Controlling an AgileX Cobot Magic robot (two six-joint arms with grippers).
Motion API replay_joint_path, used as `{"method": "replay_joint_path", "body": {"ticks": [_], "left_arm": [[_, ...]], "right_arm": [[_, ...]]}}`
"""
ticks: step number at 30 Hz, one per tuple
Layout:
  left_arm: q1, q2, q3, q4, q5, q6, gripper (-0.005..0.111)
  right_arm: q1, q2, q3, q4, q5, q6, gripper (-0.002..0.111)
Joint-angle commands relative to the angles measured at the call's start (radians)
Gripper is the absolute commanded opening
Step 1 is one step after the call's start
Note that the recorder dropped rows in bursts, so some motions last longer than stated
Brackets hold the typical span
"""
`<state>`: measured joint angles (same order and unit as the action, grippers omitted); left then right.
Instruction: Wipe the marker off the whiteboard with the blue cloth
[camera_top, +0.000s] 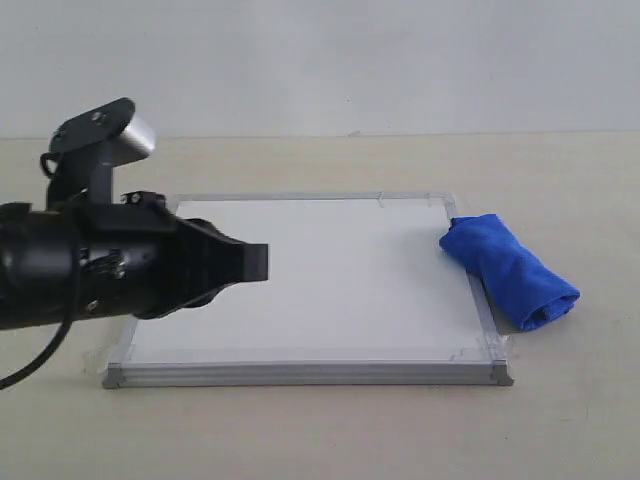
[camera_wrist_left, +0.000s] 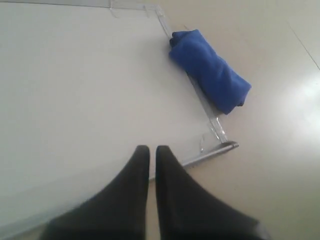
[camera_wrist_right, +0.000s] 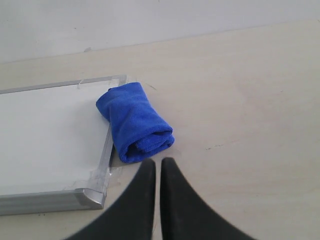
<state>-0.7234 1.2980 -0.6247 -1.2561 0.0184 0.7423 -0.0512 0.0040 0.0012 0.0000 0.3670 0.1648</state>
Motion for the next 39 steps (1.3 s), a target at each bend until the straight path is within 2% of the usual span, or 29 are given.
{"method": "replay_joint_path", "body": {"ticks": [1, 7, 13, 18, 23, 26, 33, 39], "left_arm": [[-0.007, -0.129, 0.115, -0.011, 0.046, -0.019, 0.004], [-0.007, -0.204, 0.146, 0.002, 0.106, -0.004, 0.004], [-0.007, -0.244, 0.146, 0.016, 0.004, 0.013, 0.004], [0.007, -0.296, 0.146, 0.072, -0.010, 0.062, 0.004], [0.120, -0.455, 0.151, 0.096, 0.111, 0.120, 0.004], [0.188, -0.605, 0.193, 0.101, 0.125, 0.186, 0.004], [0.422, -0.942, 0.403, 0.101, -0.026, 0.197, 0.004], [0.582, -1.132, 0.504, 0.103, -0.084, 0.193, 0.004]], "right_arm": [[0.002, -0.004, -0.001, 0.000, -0.007, -0.006, 0.000], [0.002, -0.004, -0.001, 0.000, -0.007, -0.006, 0.000], [0.002, -0.004, -0.001, 0.000, -0.007, -0.006, 0.000], [0.002, -0.004, -0.001, 0.000, -0.007, -0.006, 0.000], [0.002, -0.004, -0.001, 0.000, -0.007, -0.006, 0.000], [0.002, -0.004, -0.001, 0.000, -0.007, -0.006, 0.000], [0.002, -0.004, -0.001, 0.000, -0.007, -0.006, 0.000], [0.002, -0.004, -0.001, 0.000, -0.007, -0.006, 0.000]]}}
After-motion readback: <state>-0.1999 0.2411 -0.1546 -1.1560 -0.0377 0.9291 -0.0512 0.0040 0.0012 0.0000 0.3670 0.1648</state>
